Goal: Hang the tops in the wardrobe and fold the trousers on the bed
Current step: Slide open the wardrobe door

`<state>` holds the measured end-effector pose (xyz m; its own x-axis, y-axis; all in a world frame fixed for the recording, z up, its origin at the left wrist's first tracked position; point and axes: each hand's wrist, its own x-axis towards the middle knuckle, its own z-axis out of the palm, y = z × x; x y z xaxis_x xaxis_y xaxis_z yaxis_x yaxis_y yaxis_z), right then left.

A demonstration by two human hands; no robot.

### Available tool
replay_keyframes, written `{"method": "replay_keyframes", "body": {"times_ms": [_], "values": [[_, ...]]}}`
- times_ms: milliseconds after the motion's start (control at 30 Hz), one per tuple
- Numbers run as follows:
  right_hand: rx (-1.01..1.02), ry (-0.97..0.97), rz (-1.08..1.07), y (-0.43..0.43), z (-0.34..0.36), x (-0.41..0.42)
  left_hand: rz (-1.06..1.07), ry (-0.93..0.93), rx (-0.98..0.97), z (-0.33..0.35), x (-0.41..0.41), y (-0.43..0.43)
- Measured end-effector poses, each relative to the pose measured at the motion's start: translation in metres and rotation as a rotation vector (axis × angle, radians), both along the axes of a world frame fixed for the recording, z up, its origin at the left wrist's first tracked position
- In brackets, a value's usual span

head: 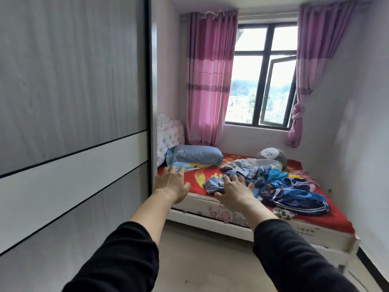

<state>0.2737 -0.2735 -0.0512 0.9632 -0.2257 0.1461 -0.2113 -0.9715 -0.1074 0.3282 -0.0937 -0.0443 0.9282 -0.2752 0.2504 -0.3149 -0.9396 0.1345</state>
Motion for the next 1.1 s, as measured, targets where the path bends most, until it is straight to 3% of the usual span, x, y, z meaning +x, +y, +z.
{"method": "replay_keyframes", "body": {"times_ms": [433, 700, 867, 1100], "values": [[0.036, -0.021, 0.355, 0.042, -0.026, 0.286, 0.284, -0.189, 0.126, -0.013, 0.23, 0.055], [0.096, -0.174, 0.579, 0.069, -0.009, 0.45, 0.4, -0.34, 0.257, -0.008, 0.358, 0.095], [0.089, -0.335, 0.797, 0.102, -0.004, 0.537, 0.4, -0.557, 0.352, -0.009, 0.407, 0.114], [-0.181, -0.698, 1.256, 0.139, 0.006, 0.633, 0.521, -0.742, 0.445, -0.017, 0.451, 0.123]]}}
